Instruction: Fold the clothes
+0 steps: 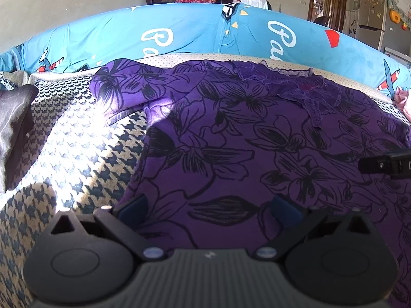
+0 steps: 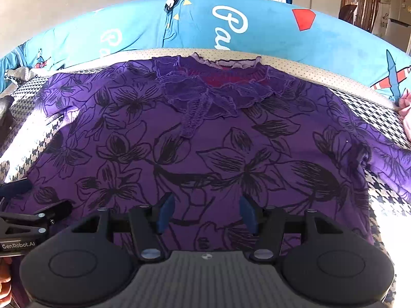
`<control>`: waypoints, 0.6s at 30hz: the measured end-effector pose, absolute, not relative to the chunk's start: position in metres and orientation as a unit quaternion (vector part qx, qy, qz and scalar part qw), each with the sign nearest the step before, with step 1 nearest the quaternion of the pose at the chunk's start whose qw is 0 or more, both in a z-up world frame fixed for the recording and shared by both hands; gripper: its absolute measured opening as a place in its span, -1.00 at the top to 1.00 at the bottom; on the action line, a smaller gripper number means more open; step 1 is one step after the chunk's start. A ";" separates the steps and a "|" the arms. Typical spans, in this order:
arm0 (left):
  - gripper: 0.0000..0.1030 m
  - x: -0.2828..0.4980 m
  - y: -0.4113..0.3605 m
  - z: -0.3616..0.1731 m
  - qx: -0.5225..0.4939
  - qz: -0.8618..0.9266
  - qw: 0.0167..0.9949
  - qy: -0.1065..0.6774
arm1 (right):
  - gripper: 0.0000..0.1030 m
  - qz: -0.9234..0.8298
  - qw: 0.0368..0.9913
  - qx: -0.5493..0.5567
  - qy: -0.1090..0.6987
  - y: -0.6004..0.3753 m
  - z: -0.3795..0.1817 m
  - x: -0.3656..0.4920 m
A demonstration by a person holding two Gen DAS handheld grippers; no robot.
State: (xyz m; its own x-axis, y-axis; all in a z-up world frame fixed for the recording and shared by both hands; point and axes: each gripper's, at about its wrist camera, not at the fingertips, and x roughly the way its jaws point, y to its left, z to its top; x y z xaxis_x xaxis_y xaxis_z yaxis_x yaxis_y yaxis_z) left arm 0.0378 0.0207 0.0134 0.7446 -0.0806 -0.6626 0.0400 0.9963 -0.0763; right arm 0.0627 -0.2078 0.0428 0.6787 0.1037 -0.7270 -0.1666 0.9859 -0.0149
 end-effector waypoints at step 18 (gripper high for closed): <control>-1.00 0.141 0.127 0.048 -0.128 0.086 0.939 0.309 | -0.28 0.065 0.910 -0.078 0.402 -0.163 0.020 0.088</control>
